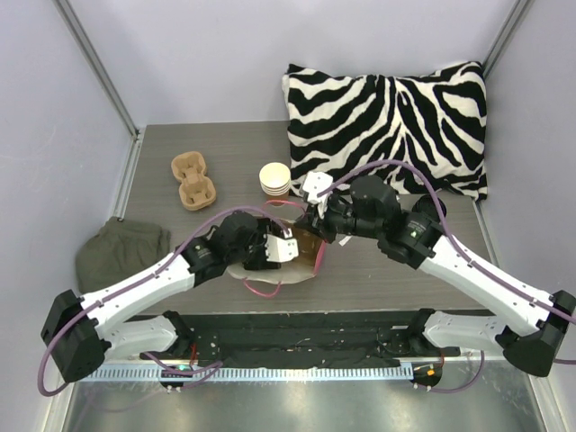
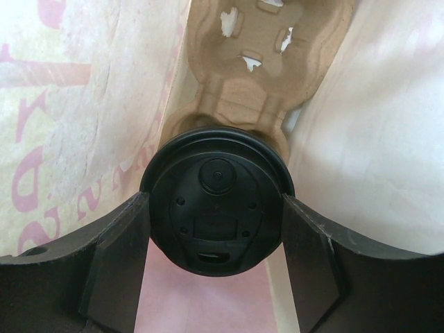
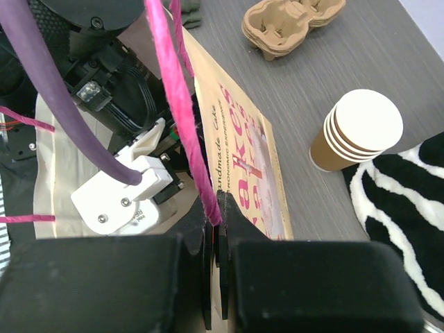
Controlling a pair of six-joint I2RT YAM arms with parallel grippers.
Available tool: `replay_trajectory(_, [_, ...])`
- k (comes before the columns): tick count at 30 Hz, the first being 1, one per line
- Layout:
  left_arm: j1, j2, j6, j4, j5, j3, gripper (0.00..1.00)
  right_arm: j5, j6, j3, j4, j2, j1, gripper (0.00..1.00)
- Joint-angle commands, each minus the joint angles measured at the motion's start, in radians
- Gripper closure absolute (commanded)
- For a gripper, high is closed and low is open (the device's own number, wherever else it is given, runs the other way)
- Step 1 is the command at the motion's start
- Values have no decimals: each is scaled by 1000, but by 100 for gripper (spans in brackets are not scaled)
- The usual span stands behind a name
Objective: Pack the takeout coffee
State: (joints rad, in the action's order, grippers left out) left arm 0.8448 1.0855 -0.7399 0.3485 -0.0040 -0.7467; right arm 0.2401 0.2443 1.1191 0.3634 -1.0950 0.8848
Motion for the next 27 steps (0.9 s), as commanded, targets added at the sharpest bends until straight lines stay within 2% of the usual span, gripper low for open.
replay_trajectory(1, [-53,54,50,30,53,-55,55,169,-43,77,25,-29,-61,99])
replay_trajectory(15, [-177,275,21,168,124,-253,55,413,-73,202,127,-210,-277,99])
replay_trajectory(27, [-257,504,-13,309,147,-419,55,498,-62,294,203,-362,-394,99])
